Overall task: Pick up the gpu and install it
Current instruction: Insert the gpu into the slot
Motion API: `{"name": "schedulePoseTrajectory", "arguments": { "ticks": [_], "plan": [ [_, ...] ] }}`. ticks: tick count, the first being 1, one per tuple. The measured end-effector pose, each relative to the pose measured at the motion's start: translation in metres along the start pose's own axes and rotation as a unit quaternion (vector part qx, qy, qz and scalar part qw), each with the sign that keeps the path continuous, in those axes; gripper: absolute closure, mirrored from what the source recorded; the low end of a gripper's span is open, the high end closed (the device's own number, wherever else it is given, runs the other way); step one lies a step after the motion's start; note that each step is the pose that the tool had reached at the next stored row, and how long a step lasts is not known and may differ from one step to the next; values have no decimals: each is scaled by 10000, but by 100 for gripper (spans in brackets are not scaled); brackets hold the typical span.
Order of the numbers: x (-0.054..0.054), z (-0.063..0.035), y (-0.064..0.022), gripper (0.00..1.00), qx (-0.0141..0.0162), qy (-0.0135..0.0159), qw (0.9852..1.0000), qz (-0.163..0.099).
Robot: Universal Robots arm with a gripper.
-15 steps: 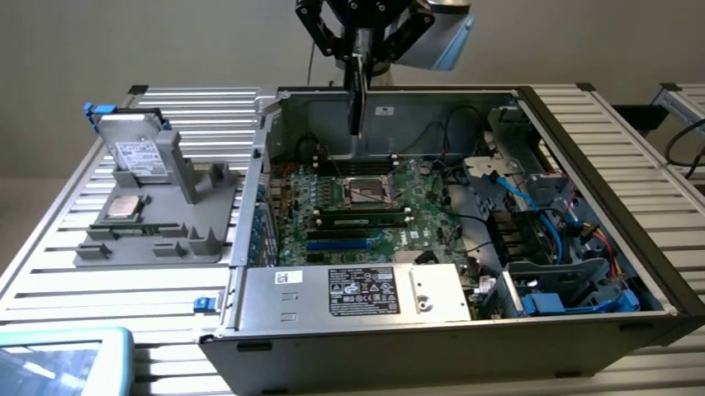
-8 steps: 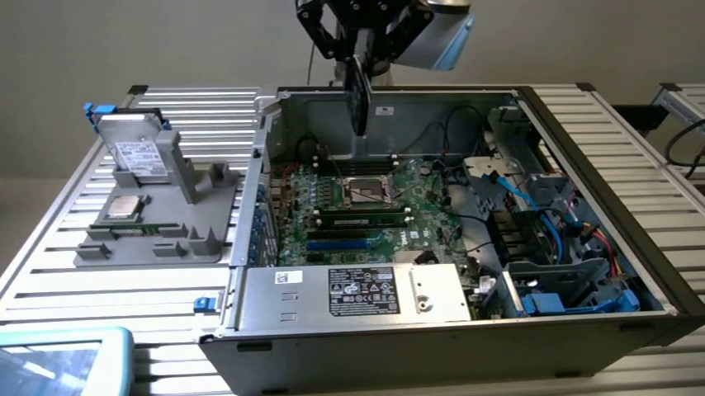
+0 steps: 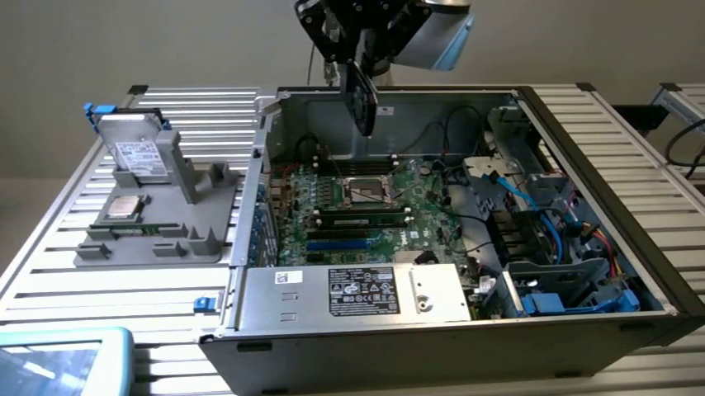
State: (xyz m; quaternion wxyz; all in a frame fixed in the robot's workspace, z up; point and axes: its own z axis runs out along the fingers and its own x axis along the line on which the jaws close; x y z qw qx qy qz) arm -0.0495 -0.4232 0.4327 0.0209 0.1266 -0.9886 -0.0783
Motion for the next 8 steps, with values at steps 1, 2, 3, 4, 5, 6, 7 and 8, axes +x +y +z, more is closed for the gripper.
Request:
{"name": "schedulePoseTrajectory", "arguments": {
  "ticks": [1,2,3,4,5,6,7,8],
  "plan": [
    [0,0,0,73,4,9,10000,-89],
    [0,1,0,73,6,19,9998,-179],
    [0,1,0,73,9,33,9996,-268],
    [0,1,0,73,11,49,9993,-365],
    [0,1,0,73,13,63,9990,-454],
    [0,2,-1,73,14,76,9985,-542],
    [0,2,-1,73,17,89,9980,-631],
    [0,2,-1,73,20,101,9974,-719]
  ]
}}
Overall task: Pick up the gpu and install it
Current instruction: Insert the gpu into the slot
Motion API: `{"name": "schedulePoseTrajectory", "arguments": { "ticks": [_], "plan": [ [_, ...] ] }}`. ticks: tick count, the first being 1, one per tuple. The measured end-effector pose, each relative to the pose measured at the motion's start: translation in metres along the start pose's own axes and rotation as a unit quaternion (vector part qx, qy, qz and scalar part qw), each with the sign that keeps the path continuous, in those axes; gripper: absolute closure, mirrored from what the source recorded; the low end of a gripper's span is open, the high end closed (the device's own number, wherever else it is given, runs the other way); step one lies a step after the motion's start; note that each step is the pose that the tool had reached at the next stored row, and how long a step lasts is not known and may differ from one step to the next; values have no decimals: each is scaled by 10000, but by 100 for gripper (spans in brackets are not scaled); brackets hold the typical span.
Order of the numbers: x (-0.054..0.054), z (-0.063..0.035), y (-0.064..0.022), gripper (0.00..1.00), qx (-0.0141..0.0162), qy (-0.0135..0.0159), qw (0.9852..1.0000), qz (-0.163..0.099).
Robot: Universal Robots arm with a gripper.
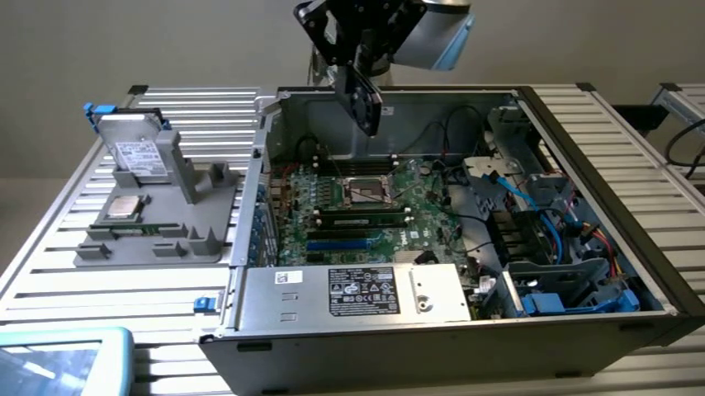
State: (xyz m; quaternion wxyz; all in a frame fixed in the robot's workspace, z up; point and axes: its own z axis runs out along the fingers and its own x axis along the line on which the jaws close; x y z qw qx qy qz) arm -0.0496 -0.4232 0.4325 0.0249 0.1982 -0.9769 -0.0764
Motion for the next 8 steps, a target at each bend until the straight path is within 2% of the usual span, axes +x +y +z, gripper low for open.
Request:
{"name": "schedulePoseTrajectory", "arguments": {
  "ticks": [2,8],
  "plan": [
    [0,0,0,73,8,19,9998,-182],
    [-5,-1,-2,73,37,31,9983,-575]
  ]
}}
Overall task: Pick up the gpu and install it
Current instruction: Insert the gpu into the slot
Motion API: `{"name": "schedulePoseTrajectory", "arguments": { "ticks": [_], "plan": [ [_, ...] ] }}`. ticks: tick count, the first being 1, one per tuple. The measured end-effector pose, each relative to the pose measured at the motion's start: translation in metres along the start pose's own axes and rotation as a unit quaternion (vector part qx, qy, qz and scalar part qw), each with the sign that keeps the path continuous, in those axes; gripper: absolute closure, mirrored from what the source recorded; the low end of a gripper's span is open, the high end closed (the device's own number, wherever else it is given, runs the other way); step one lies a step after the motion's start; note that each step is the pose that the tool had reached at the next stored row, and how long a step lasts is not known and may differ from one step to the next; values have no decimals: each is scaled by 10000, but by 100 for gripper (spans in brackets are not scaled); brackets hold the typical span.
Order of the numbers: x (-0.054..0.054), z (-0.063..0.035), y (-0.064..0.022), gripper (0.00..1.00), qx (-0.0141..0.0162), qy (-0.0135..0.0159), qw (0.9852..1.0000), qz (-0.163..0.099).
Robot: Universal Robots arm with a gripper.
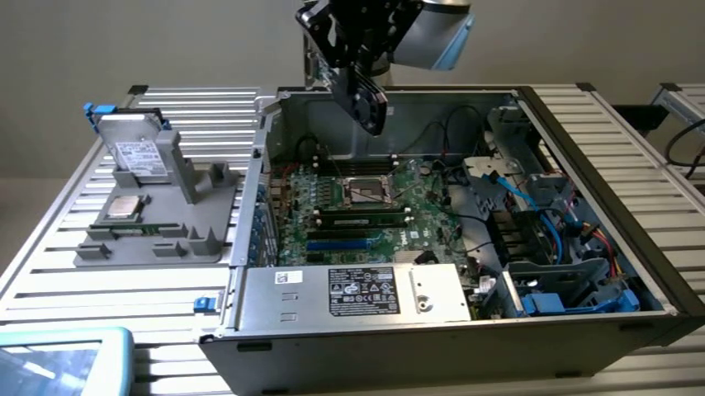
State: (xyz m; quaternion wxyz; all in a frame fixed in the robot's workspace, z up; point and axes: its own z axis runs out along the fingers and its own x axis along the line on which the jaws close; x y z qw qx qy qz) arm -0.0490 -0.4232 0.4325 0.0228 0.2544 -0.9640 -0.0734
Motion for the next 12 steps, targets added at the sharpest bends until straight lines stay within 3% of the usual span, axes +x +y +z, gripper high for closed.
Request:
{"name": "schedulePoseTrajectory", "arguments": {
  "ticks": [7,12],
  "plan": [
    [-44,-4,-25,73,10,25,9997,-256],
    [-56,-5,-32,73,14,64,9985,-544]
  ]
}}
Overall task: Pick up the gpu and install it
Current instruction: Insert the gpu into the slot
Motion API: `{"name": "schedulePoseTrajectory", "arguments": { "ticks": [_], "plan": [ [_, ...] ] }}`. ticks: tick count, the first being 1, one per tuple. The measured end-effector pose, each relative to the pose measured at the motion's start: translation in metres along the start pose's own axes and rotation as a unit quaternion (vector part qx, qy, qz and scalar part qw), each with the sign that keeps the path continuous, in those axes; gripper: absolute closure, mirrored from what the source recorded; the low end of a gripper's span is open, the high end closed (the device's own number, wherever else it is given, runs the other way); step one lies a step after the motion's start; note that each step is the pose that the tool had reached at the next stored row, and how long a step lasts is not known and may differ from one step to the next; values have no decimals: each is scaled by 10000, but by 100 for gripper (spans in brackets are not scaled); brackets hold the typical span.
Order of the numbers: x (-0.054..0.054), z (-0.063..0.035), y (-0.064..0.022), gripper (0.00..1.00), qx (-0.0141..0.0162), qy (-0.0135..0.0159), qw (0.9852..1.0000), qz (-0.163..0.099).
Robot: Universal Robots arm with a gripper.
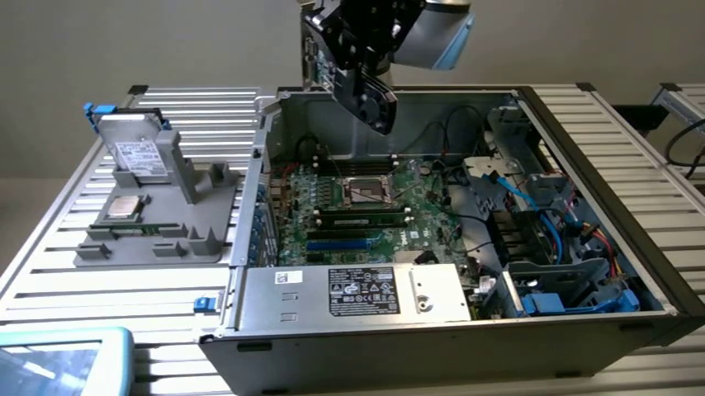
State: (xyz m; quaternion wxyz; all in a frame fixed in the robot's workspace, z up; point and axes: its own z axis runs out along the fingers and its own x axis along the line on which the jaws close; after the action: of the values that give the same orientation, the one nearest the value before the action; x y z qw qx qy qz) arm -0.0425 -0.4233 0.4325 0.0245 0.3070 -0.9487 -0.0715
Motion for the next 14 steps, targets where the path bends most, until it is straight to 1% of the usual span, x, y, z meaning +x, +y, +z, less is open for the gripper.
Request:
{"name": "schedulePoseTrajectory", "arguments": {
  "ticks": [2,4,7,10,12,14],
  "plan": [
    [-1,0,0,73,1,26,9998,-174],
    [0,0,0,73,3,51,9994,-351],
    [-1,0,0,73,12,82,9980,-625],
    [-1,0,0,73,22,110,9959,-896],
    [-1,0,-1,73,32,126,9941,-1078],
    [-1,0,-1,73,42,142,9919,-1259]
  ]
}}
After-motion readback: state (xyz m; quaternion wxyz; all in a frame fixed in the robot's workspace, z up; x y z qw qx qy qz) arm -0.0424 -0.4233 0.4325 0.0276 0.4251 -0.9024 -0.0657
